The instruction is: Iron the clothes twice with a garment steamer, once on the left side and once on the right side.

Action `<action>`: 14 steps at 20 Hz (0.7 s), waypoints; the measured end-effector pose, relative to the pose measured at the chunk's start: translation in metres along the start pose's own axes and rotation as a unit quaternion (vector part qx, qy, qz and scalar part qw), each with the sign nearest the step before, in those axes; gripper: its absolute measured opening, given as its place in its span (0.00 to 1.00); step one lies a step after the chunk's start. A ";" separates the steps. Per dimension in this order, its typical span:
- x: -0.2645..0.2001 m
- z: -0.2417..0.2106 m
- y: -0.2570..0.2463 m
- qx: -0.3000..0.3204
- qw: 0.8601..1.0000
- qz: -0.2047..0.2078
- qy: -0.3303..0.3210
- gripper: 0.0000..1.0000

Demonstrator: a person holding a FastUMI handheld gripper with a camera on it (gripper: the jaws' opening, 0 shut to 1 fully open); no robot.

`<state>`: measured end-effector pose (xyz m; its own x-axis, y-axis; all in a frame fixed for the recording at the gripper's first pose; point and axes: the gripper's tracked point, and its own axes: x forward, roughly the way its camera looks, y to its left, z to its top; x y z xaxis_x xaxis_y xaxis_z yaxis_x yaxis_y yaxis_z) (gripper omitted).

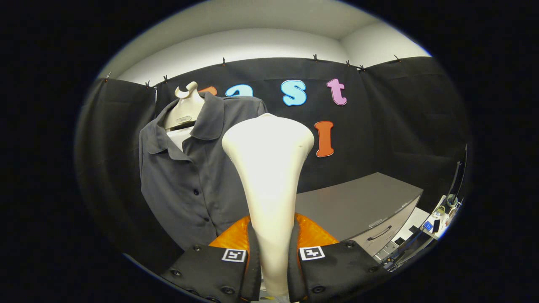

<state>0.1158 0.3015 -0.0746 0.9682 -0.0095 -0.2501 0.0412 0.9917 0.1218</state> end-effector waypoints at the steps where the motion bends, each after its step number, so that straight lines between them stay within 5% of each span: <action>1: 0.008 -0.003 0.008 -0.004 1.000 0.003 0.002 0.33; 14: 0.116 -0.013 0.059 -0.028 0.999 0.032 0.015 0.33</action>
<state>0.2275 0.3604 -0.1090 0.9607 0.0575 -0.2716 -0.0357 0.9958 0.0844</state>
